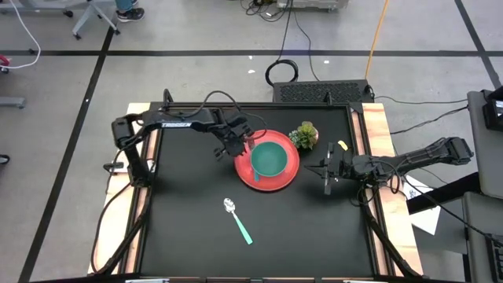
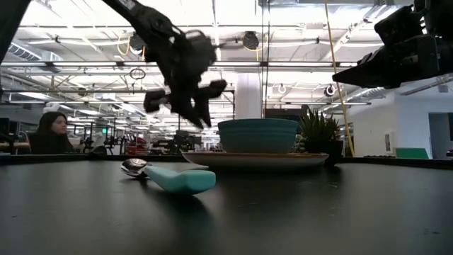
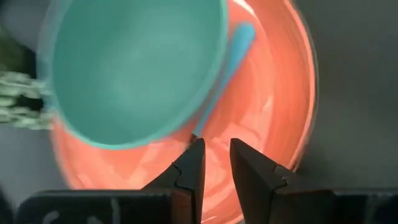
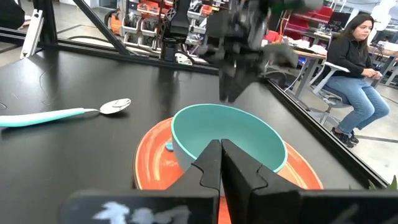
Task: Set table place
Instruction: Put the blue spoon into the green bowl
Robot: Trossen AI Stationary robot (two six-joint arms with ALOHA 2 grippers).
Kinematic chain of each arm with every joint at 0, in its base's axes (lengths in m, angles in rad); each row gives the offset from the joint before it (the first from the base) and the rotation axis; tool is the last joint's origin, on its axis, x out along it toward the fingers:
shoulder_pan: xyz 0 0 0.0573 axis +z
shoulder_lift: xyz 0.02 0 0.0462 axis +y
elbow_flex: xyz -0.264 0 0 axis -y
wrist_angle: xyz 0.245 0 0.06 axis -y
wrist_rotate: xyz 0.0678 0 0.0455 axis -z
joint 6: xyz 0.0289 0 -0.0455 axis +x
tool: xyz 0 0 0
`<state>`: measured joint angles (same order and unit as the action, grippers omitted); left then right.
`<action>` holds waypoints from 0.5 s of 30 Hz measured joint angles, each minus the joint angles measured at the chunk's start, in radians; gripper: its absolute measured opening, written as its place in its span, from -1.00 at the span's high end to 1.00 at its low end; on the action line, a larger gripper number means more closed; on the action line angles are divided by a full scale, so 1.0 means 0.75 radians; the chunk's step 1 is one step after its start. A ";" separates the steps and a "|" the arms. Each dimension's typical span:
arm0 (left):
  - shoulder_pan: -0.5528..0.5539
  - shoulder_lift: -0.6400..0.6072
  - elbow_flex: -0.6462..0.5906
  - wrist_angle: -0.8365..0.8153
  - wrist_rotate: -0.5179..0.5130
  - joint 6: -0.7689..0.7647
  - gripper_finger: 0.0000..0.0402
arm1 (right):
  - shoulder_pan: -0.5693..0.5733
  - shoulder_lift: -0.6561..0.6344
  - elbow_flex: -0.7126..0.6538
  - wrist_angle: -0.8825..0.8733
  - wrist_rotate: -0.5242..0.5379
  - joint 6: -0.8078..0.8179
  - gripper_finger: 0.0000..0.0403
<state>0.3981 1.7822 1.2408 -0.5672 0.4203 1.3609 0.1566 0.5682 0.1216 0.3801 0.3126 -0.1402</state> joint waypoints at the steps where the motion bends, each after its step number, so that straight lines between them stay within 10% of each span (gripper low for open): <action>1: -0.005 -0.028 0.000 -0.008 0.004 -0.041 0.60 | 0.000 0.000 0.000 0.001 0.000 0.000 1.00; 15: -0.035 -0.250 0.001 -0.142 0.221 -0.690 0.60 | 0.000 0.000 0.000 0.006 0.000 0.002 1.00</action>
<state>0.3721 1.5944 1.2415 -0.6739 0.5858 0.8435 0.1566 0.5682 0.1215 0.3843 0.3126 -0.1390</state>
